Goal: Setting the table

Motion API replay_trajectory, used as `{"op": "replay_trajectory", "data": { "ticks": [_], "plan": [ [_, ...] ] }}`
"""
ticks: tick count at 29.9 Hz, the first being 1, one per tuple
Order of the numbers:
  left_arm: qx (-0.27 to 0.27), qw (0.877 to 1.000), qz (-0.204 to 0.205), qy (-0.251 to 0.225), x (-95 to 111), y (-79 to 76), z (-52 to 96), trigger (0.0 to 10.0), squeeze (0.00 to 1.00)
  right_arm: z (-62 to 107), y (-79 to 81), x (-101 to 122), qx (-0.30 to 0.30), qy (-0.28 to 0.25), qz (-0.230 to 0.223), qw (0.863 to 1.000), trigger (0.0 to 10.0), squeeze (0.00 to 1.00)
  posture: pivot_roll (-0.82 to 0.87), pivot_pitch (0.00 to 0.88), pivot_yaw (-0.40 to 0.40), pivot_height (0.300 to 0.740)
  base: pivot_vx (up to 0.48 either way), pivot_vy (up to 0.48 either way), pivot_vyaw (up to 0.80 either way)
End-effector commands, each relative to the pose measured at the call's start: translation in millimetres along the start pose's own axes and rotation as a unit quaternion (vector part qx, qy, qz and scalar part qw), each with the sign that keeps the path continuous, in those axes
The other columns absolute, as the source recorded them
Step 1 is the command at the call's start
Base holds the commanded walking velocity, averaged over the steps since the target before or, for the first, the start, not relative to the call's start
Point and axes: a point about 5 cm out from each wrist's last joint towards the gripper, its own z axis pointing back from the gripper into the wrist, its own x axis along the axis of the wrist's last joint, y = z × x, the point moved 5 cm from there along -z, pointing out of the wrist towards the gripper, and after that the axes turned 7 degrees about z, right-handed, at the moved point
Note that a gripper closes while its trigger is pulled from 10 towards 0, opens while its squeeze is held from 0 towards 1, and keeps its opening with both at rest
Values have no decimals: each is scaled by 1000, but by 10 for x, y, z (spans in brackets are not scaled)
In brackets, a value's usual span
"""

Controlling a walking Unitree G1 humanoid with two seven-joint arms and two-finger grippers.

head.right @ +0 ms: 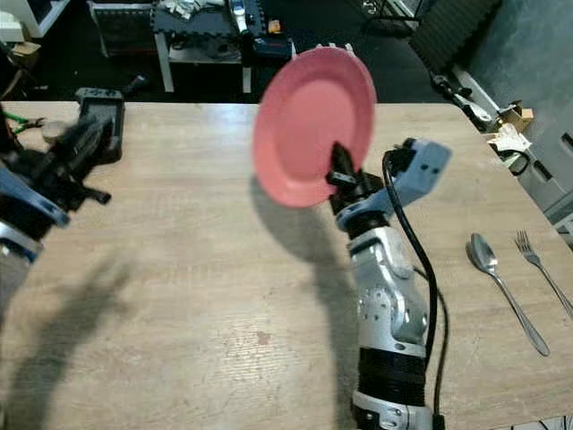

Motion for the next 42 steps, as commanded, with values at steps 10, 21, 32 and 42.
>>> {"op": "replay_trajectory", "data": {
  "ticks": [10,21,32,42],
  "plan": [
    [80,994,-22,78,-446,120,24,10000,0,81,-219,-7,-86,-26,12,996,10000,0,48,63,97,740,0,0,0],
    [111,991,-27,67,-471,167,-54,10000,0,80,-112,-123,-77,-12,17,997,10000,0,47,65,91,740,-57,0,0],
    [106,992,-28,62,-471,127,-46,10000,0,88,-123,-191,-79,-2,20,997,10000,0,47,69,84,740,-351,0,0],
    [107,992,-29,58,-480,116,-39,10000,0,66,-99,-209,-71,3,25,997,10000,0,42,63,68,740,-300,0,0]
  ]
}}
